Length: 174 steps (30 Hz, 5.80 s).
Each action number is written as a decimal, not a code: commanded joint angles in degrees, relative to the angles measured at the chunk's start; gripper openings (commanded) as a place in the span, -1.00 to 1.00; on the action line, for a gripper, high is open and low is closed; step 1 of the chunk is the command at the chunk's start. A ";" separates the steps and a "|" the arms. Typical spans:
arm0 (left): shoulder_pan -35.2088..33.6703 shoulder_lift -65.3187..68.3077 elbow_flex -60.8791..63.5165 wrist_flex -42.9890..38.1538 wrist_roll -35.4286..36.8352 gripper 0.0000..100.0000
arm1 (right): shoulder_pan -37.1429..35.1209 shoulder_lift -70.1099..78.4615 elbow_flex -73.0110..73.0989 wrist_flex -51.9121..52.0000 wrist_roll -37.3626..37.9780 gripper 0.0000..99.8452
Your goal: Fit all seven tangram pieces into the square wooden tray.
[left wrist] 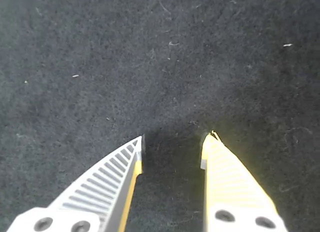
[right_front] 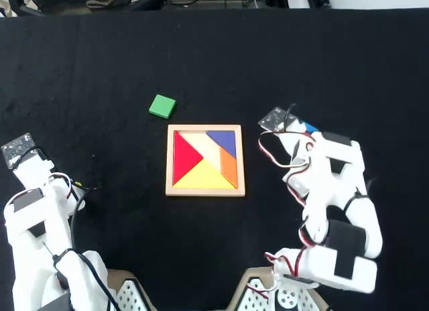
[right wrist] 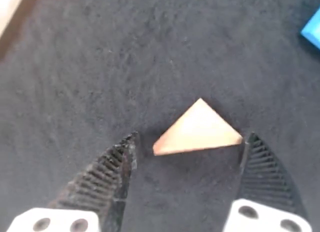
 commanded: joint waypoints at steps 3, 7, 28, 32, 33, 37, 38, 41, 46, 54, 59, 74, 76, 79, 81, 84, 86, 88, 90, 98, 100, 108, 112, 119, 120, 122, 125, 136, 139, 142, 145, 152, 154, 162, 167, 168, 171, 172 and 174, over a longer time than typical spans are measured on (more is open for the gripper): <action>0.57 -1.14 -0.13 -0.62 0.53 -0.60 | 0.97 2.07 -1.45 -2.02 0.44 -0.36; 0.57 -1.14 -0.13 -0.62 0.53 -0.60 | 1.58 2.07 -1.45 -2.11 0.44 -0.37; 0.57 -1.14 -0.13 -0.62 0.53 -0.60 | 2.02 2.59 -3.21 -1.76 0.44 -0.52; 0.57 -1.14 -0.13 -0.62 0.53 -0.60 | 2.02 2.42 -3.56 -1.67 0.44 -0.52; 0.57 -1.14 -0.13 -0.62 0.53 -0.60 | 2.02 2.15 -3.56 -1.67 0.44 -0.52; 0.57 -1.14 -0.13 -0.62 0.53 -0.60 | 1.05 1.98 -4.35 -1.49 0.26 -0.52; 0.57 -1.14 -0.13 -0.62 0.53 -0.60 | 0.44 1.98 -4.70 -0.88 -0.62 -0.53; 0.57 -1.14 -0.13 -0.62 0.53 -0.60 | -2.37 1.89 -6.99 1.67 -2.81 -0.53; 0.57 -1.14 -0.13 -0.62 0.35 -0.60 | -7.21 -1.80 -10.51 6.15 -3.16 -0.53; 0.57 -1.14 -0.13 -0.53 0.35 -0.60 | -21.01 -12.26 -10.51 8.09 -0.88 -0.52; 0.57 -1.14 -0.13 -0.26 0.18 -0.60 | -34.81 -11.91 -11.21 8.00 0.09 -0.52; 0.57 -1.14 -0.13 -0.09 0.18 -0.60 | -38.07 9.54 -25.89 8.53 -1.58 -0.52; 0.57 -1.14 -0.13 -0.18 0.18 -0.60 | -38.07 9.54 -25.80 8.53 -1.58 -0.52; 0.57 -1.14 -0.13 -0.26 0.18 -0.60 | -38.15 9.45 -24.66 8.35 -1.67 -0.52; 0.57 -1.14 -0.13 -0.26 0.18 -0.60 | -39.12 9.45 -23.43 8.09 -1.67 -0.52; 0.57 -1.14 -0.13 -0.35 0.18 -0.60 | -40.00 9.45 -22.55 8.09 -1.67 -0.52; 0.57 -1.14 -0.13 -0.35 0.18 -0.60 | -40.00 9.45 -22.46 8.09 -1.67 -0.52; 0.57 -1.14 -0.13 -0.35 0.18 -0.60 | -39.91 9.45 -22.29 8.09 -1.49 -0.52; 0.57 -1.14 -0.13 -0.35 0.18 -0.60 | -39.65 9.45 -22.20 8.53 -0.09 -0.52; 0.57 -1.14 -0.13 -0.44 0.18 -0.60 | -38.68 9.45 -21.93 11.08 0.35 -0.50; 0.57 -1.14 -0.13 -0.44 0.18 -0.60 | -38.95 9.45 -21.85 11.69 0.35 -0.42; 0.57 -1.14 -0.13 -0.44 0.18 -0.60 | -38.59 9.45 -21.85 11.60 0.35 -0.33; 0.57 -1.14 -0.13 -0.44 0.18 -0.60 | -38.86 9.45 -22.64 11.34 0.35 -0.34; 0.57 -1.14 -0.13 -0.44 0.18 -0.60 | -40.26 10.86 -32.66 2.99 -12.57 -0.93; 0.57 -1.14 -0.13 -0.44 0.18 -0.60 | -40.09 11.82 -32.84 1.05 -14.51 -0.88; 0.57 -1.14 -0.13 -0.44 0.18 -0.60 | -40.26 14.73 -32.84 -0.09 -13.80 -0.92; 0.57 -1.14 -0.13 -0.44 0.18 -0.60 | -40.09 19.56 -34.15 0.09 -11.60 -0.98; 0.57 -1.14 -0.13 -0.44 0.18 -0.60 | -37.01 21.76 -36.70 4.48 -11.25 -0.97; 0.57 -1.14 -0.13 -0.53 0.18 -0.60 | -36.66 20.79 -36.53 4.57 -11.25 -0.97; 0.57 -1.14 -0.13 -0.53 0.18 -0.60 | -36.66 19.47 -36.44 4.57 -11.60 -0.97; 0.57 -1.14 -0.13 -0.53 0.18 -0.60 | -35.25 15.25 -36.70 7.30 -11.87 -0.98; 0.57 -1.14 -1.01 -0.18 -0.53 -0.59 | -28.04 -2.59 -28.62 3.87 -22.68 -0.98; 0.57 -0.88 -2.24 0.00 -3.69 -0.59 | -26.73 -5.76 -22.37 -0.18 -26.20 -0.98; 16.31 -0.18 -15.60 10.20 -3.52 -0.59 | -26.37 -9.01 -13.14 6.42 -43.78 -0.98; 30.99 7.74 -38.64 26.11 -4.13 -0.51 | -24.09 -9.45 -6.90 -2.90 -48.53 -0.98; 32.13 10.46 -42.95 27.69 -4.13 -0.46 | -22.86 -9.45 -5.41 -5.27 -48.88 -0.98; 33.19 20.48 -53.32 28.92 -4.84 -0.39 | -18.99 -9.01 -2.42 -11.16 -49.05 -0.98; 33.63 24.35 -56.31 28.75 -5.63 -0.39 | -18.02 -9.01 -1.54 -12.48 -49.05 -0.98; 34.51 32.26 -63.16 28.75 -6.33 -0.38 | -16.44 -9.01 -0.22 -14.68 -49.05 -0.98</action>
